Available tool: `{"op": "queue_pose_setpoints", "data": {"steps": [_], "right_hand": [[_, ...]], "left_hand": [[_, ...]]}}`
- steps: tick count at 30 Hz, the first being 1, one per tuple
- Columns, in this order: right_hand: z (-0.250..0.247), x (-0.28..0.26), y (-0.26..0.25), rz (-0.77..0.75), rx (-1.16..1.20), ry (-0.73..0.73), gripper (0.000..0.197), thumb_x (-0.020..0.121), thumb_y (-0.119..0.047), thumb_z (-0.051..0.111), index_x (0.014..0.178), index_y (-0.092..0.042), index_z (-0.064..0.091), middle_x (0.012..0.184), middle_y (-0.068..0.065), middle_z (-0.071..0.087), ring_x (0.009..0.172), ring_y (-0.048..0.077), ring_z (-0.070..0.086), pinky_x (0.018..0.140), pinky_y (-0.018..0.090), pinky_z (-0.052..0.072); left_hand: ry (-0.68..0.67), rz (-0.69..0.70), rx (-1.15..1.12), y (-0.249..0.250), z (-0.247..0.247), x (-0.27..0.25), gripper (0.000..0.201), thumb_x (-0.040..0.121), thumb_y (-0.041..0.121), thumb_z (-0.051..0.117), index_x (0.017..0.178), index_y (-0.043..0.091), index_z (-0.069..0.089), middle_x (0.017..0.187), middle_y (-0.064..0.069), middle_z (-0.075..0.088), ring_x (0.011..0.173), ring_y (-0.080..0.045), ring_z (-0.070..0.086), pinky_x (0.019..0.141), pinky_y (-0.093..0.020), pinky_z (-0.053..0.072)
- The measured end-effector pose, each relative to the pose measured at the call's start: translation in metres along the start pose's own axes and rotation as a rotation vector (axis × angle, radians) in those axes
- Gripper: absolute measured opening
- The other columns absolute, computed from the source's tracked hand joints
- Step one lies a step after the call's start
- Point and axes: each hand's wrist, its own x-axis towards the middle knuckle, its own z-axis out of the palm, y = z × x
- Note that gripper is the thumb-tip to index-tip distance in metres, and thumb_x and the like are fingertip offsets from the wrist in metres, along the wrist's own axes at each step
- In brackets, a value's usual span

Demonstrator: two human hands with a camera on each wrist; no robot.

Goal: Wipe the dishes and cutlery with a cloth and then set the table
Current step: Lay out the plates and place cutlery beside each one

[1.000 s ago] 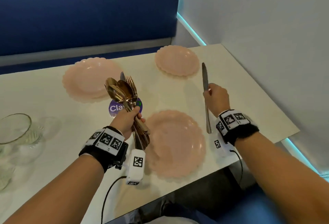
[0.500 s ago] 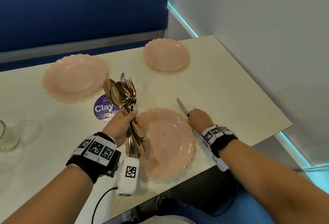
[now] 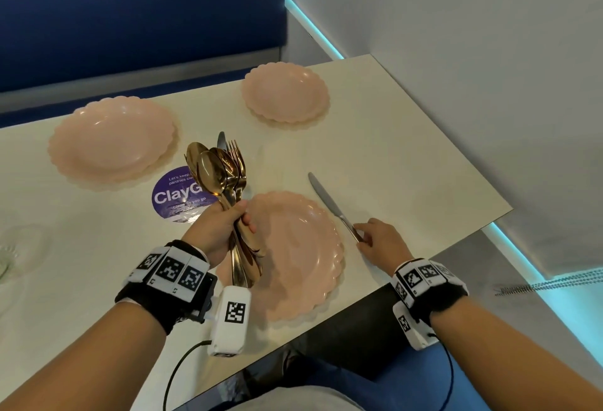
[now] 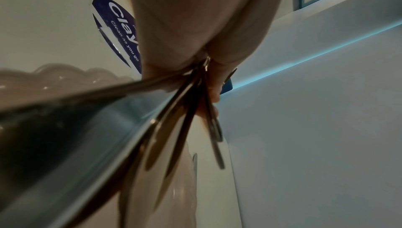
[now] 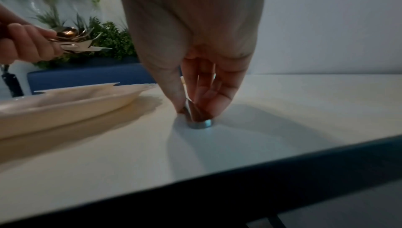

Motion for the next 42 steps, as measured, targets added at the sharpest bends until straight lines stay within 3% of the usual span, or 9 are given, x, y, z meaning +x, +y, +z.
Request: {"op": "queue_pose_setpoints", "data": {"steps": [6,17,20,23,28,33,35,39,42], "right_hand": [[0.003,-0.010,0.004,0.003,0.011,0.019,0.030,0.088,-0.011,0.054,0.117,-0.009,0.063,0.091,0.011,0.054,0.085,0.025,0.057,0.077,0.030,0.046],[-0.009,-0.019,-0.012,0.003,0.056,0.087,0.038,0.090,-0.018,0.057,0.127,-0.010,0.055,0.109,0.010,0.058,0.092,0.019,0.057,0.087,0.028,0.046],[-0.025,-0.012,-0.049,-0.121,0.184,0.197,0.027,0.087,-0.015,0.061,0.112,-0.009,0.066,0.091,0.007,0.060,0.079,0.016,0.056,0.079,0.028,0.049],[-0.035,-0.009,-0.091,-0.262,0.355,0.204,0.019,0.085,-0.013,0.064,0.102,-0.009,0.070,0.079,-0.006,0.056,0.073,0.005,0.052,0.073,0.008,0.040],[-0.038,-0.002,-0.123,-0.350,0.477,0.026,0.017,0.076,-0.027,0.073,0.084,-0.039,0.065,0.072,-0.013,0.057,0.067,0.004,0.056,0.105,0.051,0.036],[-0.042,0.000,-0.129,-0.388,0.439,0.034,0.024,0.073,-0.019,0.077,0.092,-0.009,0.065,0.077,-0.007,0.048,0.065,0.002,0.049,0.073,0.008,0.040],[-0.044,0.003,-0.130,-0.376,0.393,0.041,0.020,0.074,-0.018,0.076,0.089,-0.007,0.067,0.076,-0.007,0.045,0.064,0.002,0.046,0.074,0.012,0.039],[-0.050,0.010,-0.125,-0.281,0.365,-0.045,0.017,0.079,-0.011,0.070,0.093,-0.002,0.066,0.072,-0.006,0.050,0.063,0.001,0.045,0.070,0.019,0.038],[-0.052,0.015,-0.120,-0.233,0.401,-0.058,0.009,0.085,-0.010,0.064,0.092,-0.006,0.062,0.074,-0.002,0.053,0.064,0.005,0.046,0.059,0.011,0.036]], "left_hand": [[-0.031,-0.004,-0.005,-0.005,0.010,-0.001,0.027,0.099,0.016,0.038,0.074,0.010,0.045,0.062,-0.004,0.048,0.041,-0.008,0.054,0.041,-0.018,0.047],[-0.106,0.002,-0.039,-0.016,0.021,-0.006,0.021,0.098,0.011,0.039,0.081,0.011,0.051,0.070,-0.005,0.052,0.047,-0.008,0.058,0.045,-0.019,0.048],[-0.114,-0.028,-0.038,-0.016,0.027,-0.006,0.017,0.098,0.010,0.040,0.088,0.013,0.054,0.077,-0.006,0.060,0.062,-0.012,0.064,0.052,-0.026,0.051],[-0.167,-0.028,-0.031,-0.015,0.035,-0.008,0.020,0.098,0.008,0.037,0.087,0.012,0.053,0.078,-0.008,0.061,0.057,-0.010,0.067,0.056,-0.028,0.055],[-0.181,0.001,-0.075,-0.008,0.045,-0.017,0.019,0.100,0.013,0.035,0.107,0.014,0.053,0.094,-0.008,0.063,0.080,-0.016,0.064,0.067,-0.028,0.056],[-0.052,-0.179,-0.133,-0.009,0.050,-0.001,0.031,0.085,0.067,0.034,0.092,0.047,0.057,0.116,-0.028,0.055,0.108,-0.047,0.053,0.095,-0.065,0.040],[-0.112,-0.225,-0.139,-0.012,0.047,0.006,0.026,0.077,0.067,0.033,0.088,0.056,0.053,0.118,-0.027,0.054,0.109,-0.049,0.052,0.093,-0.066,0.039],[-0.137,0.001,0.002,0.001,0.050,-0.012,0.024,0.097,0.023,0.042,0.113,0.010,0.054,0.105,-0.020,0.058,0.096,-0.030,0.058,0.086,-0.042,0.046],[-0.177,0.031,0.003,0.001,0.053,-0.010,0.021,0.098,0.011,0.039,0.117,0.006,0.049,0.098,-0.014,0.060,0.085,-0.022,0.060,0.078,-0.034,0.048]]}}
